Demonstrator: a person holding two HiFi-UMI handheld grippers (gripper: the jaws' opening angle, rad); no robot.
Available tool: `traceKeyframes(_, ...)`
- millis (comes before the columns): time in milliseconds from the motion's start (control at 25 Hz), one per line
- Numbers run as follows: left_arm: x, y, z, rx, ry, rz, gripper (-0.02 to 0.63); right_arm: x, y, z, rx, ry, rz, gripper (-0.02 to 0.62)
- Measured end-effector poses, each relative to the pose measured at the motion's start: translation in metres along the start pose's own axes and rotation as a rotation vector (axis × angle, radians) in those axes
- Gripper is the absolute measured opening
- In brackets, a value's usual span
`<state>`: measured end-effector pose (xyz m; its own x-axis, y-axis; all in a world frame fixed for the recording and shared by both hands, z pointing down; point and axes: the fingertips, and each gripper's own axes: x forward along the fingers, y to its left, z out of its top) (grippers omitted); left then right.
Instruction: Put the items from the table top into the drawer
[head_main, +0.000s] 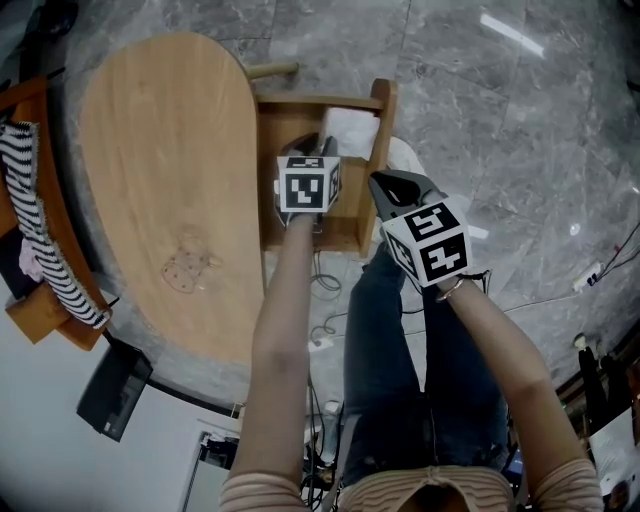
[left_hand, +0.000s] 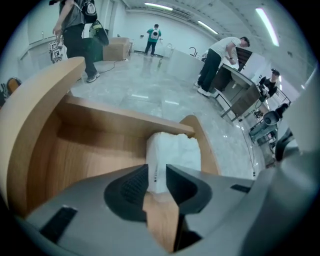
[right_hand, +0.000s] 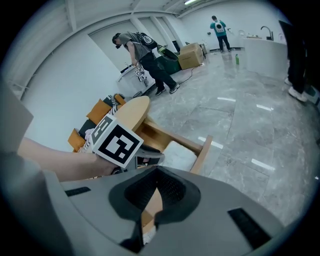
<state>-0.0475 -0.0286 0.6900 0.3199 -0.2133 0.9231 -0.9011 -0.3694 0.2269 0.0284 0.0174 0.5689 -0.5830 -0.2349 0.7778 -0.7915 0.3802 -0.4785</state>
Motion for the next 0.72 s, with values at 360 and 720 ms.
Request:
traceKeyframes(360, -0.031, -0.005, 0.011, -0.07, -0.104, 0.011, 0.097, -0.011, 0.003, 0.011, -0.002, -0.035, -0.002, 0.008)
traceKeyframes(720, -0.086, -0.003, 0.027, -0.149, -0.256, 0.054, 0.095, -0.027, 0.022, 0.037, -0.059, -0.082, 0.009, 0.008)
